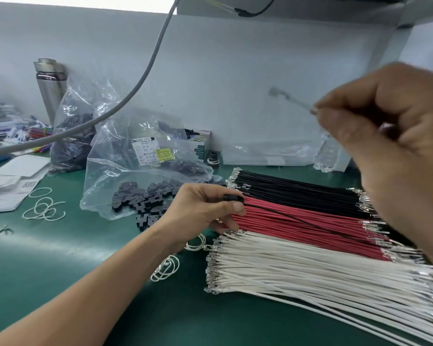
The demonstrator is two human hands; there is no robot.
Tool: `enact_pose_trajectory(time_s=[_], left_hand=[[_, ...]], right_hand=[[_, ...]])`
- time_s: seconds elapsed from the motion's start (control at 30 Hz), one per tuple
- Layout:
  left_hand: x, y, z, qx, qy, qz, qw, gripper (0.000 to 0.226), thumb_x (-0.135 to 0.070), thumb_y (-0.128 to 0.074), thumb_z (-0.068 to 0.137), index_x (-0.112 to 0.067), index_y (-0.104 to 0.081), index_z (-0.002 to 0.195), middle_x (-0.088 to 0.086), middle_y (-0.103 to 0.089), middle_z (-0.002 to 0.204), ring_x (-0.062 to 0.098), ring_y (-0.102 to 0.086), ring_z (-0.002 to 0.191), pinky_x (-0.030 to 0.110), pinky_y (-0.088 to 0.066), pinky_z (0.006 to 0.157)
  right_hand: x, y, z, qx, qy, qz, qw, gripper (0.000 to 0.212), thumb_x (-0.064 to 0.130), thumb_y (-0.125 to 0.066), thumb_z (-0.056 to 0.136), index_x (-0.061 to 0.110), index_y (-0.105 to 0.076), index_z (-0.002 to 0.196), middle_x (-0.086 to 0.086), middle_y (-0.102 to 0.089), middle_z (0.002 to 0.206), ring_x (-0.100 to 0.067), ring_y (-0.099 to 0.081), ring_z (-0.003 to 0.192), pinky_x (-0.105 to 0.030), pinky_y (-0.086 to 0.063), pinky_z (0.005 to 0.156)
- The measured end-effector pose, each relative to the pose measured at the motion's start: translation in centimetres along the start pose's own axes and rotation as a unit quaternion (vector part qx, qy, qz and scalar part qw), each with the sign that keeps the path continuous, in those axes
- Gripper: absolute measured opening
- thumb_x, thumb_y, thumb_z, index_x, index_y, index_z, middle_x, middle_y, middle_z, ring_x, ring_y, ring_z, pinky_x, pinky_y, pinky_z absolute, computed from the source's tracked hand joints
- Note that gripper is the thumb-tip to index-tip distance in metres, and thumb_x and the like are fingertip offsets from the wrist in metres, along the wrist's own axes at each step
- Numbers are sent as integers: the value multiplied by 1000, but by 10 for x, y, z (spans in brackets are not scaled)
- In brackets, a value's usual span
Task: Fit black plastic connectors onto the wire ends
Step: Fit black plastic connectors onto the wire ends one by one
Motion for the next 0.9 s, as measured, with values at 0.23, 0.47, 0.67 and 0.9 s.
enact_pose_trajectory(time_s=[0.23,0.47,0.67,0.9], left_hand=[[0,-1,-1,-2,8,-6,1000,27,-20,-83,76,-16,-82,103,14,-79,96,22,-76,69,26,-60,58],[0,-3,0,6,13,-31,999,33,-15,-83,74,-9,-80,106,19,-79,95,22,-75,68,29,-61,60],[-2,-4,-1,9,9,-36,999,39,-20,-87,66,-9,-81,103,20,-78,95,23,-75,67,28,-61,58],[-5,-4,-3,7,4,-24,1000,38,-20,-85,68,-10,-81,105,20,-78,95,24,-75,67,28,-60,58]], right_hand=[[-32,-11,16,202,-76,-134,967,12,45,-63,84,39,-67,74,41,-59,82,17,-53,78,-22,-39,64],[-48,-64,-59,136,-60,-77,986,12,26,-76,83,34,-71,77,22,-59,77,-3,-59,74,-31,-50,62],[-55,-74,-74,83,-59,-50,994,9,30,-71,88,35,-71,80,20,-57,79,-5,-59,75,-29,-49,60],[-58,-71,-75,61,-52,-21,997,6,23,-75,87,27,-75,83,16,-59,79,-11,-61,72,-35,-51,60]])
Point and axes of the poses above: each hand's wrist, its own z-axis towards the middle knuckle, its own y-axis out of the back of the hand, x = y × z, the point moved 1 cm from there along z, towards the middle knuckle
